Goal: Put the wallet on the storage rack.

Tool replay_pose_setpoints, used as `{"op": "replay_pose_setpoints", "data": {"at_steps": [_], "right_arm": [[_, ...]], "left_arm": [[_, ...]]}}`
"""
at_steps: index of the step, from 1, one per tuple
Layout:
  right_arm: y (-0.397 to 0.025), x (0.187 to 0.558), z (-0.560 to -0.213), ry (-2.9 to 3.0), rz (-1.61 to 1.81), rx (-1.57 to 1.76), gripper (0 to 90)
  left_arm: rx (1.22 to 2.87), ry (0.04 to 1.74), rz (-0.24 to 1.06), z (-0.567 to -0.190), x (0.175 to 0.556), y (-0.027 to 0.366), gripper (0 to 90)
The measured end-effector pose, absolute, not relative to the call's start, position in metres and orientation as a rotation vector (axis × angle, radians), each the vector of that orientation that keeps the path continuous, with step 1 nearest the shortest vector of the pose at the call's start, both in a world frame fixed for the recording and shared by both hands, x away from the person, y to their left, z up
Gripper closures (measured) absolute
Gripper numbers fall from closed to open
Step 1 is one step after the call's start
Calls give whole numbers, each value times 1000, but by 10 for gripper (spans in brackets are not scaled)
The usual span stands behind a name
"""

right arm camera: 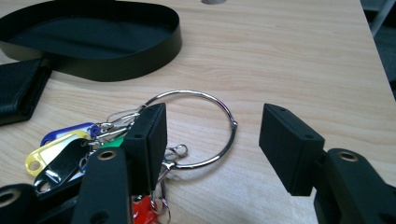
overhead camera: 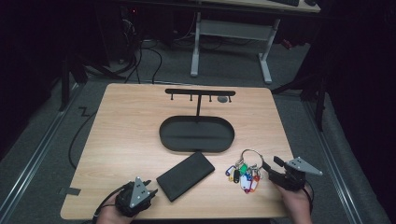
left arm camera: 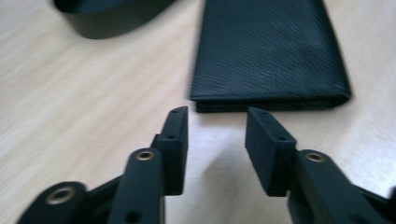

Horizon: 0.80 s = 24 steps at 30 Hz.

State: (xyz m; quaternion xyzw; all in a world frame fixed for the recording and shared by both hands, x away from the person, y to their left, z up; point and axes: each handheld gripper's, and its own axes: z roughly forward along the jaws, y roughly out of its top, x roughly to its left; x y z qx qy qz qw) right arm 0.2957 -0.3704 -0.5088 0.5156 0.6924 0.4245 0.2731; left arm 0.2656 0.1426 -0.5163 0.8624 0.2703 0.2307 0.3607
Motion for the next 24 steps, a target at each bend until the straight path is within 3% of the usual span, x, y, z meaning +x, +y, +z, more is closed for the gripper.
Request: {"op": "replay_pose_setpoints", "data": {"at_steps": [6, 12, 24], "right_arm": [[-373, 293, -510, 1865, 1128, 1413, 409], [-374, 290, -512, 1873, 1113, 1434, 423], [-373, 285, -513, 1875, 1087, 1440, 416]], "left_arm": [[2121, 691, 551, -500, 289, 135, 429], [2166, 614, 482, -503, 308, 87, 428], [2206, 487, 442, -509, 289, 74, 415]]}}
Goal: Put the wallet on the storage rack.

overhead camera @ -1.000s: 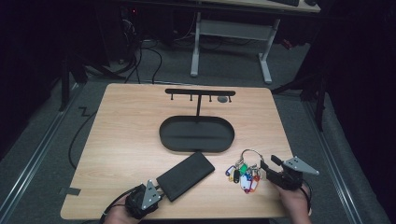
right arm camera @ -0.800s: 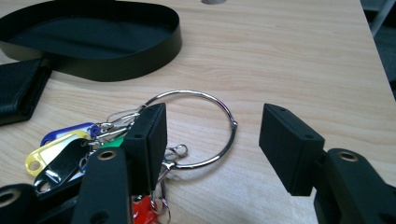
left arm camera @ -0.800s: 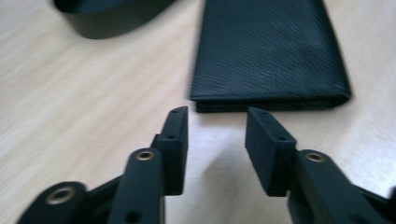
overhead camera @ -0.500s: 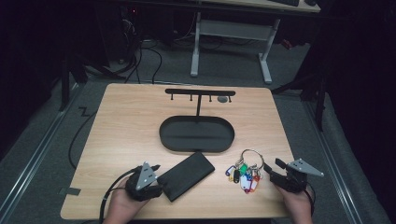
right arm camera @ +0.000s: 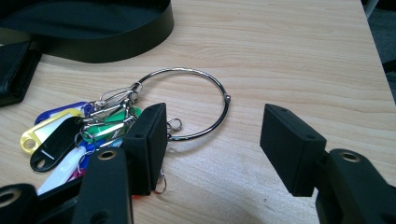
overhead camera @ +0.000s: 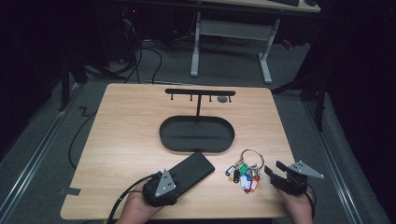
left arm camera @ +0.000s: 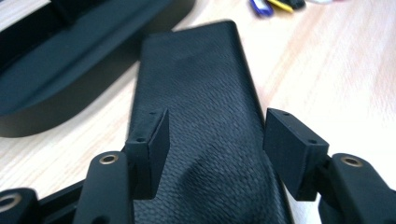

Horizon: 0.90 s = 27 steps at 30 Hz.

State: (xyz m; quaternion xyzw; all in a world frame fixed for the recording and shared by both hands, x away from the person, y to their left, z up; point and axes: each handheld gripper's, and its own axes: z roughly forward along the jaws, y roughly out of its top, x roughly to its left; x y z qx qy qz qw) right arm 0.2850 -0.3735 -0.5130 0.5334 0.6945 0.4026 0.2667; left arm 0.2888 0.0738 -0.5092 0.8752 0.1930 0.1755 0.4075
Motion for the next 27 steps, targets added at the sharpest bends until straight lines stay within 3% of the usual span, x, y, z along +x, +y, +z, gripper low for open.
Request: {"op": "replay_pose_setpoints", "data": {"at_steps": [13, 18, 23, 27], "right_arm": [[-370, 289, -514, 1893, 1088, 1427, 414], [-371, 292, -516, 1897, 1085, 1437, 410], [-370, 291, -516, 1900, 1085, 1432, 410], [-371, 291, -517, 1898, 1090, 1443, 411]], "left_arm": [[2290, 416, 486, -523, 278, 65, 405], [2322, 335, 627, -529, 269, 61, 452], [2313, 323, 634, -530, 268, 62, 498], [2307, 320, 639, -529, 266, 63, 595]]}}
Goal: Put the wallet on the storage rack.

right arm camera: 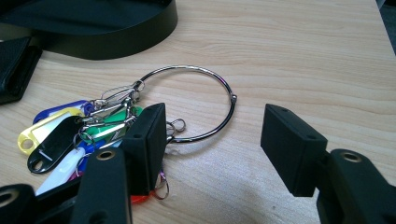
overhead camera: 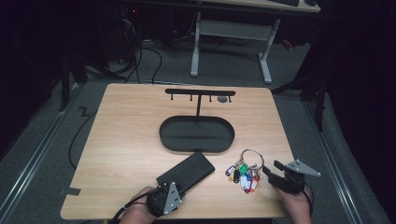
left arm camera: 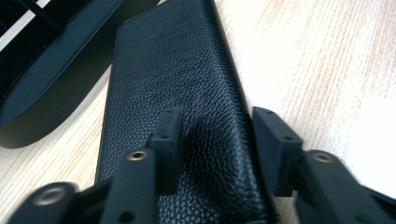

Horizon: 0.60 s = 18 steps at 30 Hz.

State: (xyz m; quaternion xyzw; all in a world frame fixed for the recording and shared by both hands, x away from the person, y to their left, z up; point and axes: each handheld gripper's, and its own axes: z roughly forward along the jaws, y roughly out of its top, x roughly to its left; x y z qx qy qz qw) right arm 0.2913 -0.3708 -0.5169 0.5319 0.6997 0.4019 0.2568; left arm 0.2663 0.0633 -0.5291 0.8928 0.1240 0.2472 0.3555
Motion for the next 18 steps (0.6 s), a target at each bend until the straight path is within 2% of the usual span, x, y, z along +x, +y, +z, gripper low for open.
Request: {"op": "replay_pose_setpoints", "data": {"at_steps": [8, 18], "right_arm": [[-373, 291, -517, 1893, 1110, 1455, 413], [-377, 291, -517, 1884, 1124, 1461, 416]], "left_arm": [[2274, 349, 618, -527, 267, 69, 708], [2225, 376, 593, -519, 268, 76, 773]]}}
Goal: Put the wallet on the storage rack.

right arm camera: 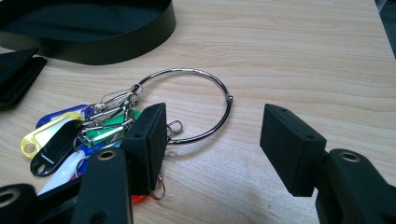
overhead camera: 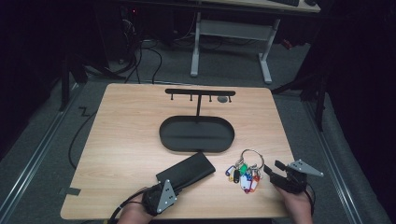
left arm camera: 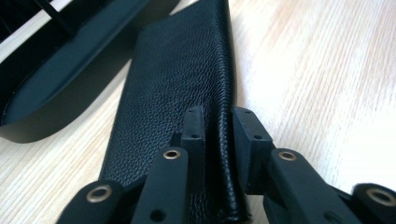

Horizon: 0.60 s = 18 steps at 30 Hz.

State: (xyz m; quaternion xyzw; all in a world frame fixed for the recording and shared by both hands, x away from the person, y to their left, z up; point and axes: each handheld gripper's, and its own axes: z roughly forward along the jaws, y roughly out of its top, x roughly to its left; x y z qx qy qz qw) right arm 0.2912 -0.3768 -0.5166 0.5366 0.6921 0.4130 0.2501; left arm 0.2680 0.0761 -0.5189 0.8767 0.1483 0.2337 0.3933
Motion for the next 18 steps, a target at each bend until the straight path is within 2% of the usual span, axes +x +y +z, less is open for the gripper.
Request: {"op": "replay_pose_setpoints", "data": {"at_steps": [12, 18], "right_arm": [[-378, 291, -516, 1880, 1131, 1462, 416], [-378, 291, -516, 1880, 1134, 1466, 417]], "left_arm": [[2162, 413, 601, -509, 268, 86, 804], [2098, 463, 564, -502, 271, 95, 811]]}}
